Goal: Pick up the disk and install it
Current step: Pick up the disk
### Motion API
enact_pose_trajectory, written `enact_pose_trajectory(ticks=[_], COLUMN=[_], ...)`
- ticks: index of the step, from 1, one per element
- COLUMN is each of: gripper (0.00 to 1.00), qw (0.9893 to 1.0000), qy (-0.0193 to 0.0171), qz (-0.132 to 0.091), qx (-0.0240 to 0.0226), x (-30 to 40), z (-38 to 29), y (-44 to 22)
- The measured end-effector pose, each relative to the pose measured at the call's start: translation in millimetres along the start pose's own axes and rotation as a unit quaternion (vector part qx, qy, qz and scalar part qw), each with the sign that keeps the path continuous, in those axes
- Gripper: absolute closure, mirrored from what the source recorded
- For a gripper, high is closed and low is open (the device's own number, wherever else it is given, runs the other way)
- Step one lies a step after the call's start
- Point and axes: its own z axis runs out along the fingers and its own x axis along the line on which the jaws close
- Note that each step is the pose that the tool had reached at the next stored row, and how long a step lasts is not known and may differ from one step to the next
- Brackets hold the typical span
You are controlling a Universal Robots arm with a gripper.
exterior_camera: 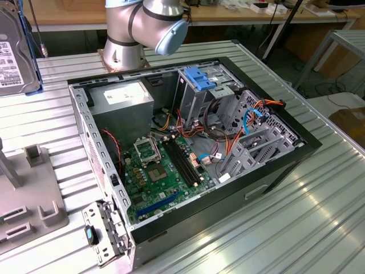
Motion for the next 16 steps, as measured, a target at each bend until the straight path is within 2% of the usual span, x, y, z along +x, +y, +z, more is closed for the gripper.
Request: enact_pose_trajectory(ticks=[1, 5, 15, 16], gripper=[0.63, 0.63, 0.63, 0.63], qw=[1.0000, 1.0000, 1.0000, 1.0000], qy=[0.0000, 0.0000, 0.0000, 0.0000], qz=[0.000, 0.000, 0.000, 0.000], qx=[0.0000, 0.0000, 0.0000, 0.0000], x=[0.3, 0.8, 1.5, 1.7], z=[0.1, 0.3, 0.6, 0.7], y=[-6.9, -20.7, -40.4, -44.3])
